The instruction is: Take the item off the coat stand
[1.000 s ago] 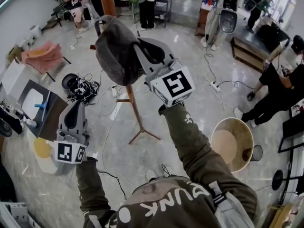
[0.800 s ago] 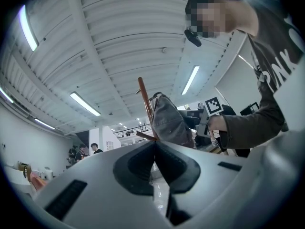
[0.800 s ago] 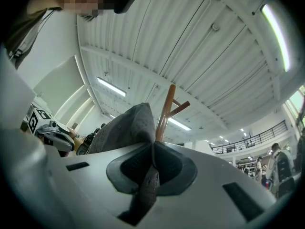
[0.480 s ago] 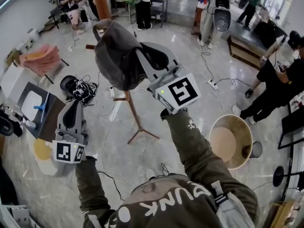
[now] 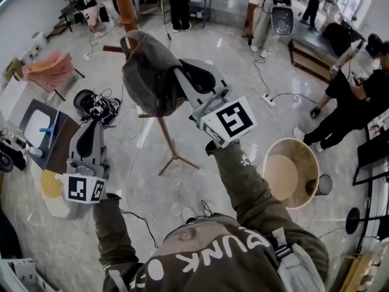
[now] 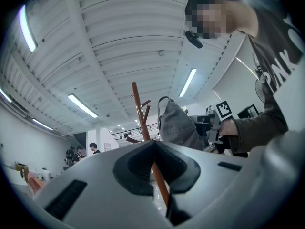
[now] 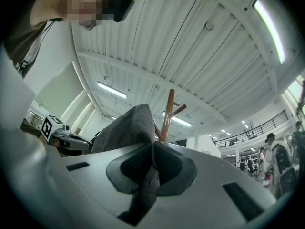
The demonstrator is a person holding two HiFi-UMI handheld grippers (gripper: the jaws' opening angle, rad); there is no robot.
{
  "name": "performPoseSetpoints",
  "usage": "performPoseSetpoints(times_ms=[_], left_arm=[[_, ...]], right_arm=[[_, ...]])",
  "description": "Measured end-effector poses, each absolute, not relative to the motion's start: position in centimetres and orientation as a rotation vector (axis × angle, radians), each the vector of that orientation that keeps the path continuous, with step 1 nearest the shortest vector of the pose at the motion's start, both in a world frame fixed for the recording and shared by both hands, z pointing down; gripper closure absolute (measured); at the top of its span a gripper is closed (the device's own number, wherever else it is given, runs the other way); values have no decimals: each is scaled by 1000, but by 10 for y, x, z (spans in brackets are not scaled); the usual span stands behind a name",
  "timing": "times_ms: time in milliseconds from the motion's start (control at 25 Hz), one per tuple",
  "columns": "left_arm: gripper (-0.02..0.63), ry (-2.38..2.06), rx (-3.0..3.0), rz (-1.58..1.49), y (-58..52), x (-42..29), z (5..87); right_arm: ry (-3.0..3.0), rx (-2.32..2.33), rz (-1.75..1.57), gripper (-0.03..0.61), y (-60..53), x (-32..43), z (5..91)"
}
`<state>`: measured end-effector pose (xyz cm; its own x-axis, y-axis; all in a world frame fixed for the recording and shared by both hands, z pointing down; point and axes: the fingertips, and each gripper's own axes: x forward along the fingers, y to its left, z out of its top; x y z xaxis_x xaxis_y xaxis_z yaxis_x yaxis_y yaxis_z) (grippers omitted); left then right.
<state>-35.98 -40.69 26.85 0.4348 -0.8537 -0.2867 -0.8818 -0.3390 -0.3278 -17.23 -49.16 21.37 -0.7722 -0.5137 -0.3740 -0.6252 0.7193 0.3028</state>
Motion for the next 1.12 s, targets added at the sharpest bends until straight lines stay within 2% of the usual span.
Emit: performPoseSetpoints(times_ms=[560, 1120], left_arm=[[611, 1469, -2306, 95, -374, -326, 283], [611, 1480, -2342, 84, -362, -314, 297]], right_arm=[[2783, -1003, 585, 549, -456, -123, 298], [2787, -1023, 568, 549, -449, -107, 318]])
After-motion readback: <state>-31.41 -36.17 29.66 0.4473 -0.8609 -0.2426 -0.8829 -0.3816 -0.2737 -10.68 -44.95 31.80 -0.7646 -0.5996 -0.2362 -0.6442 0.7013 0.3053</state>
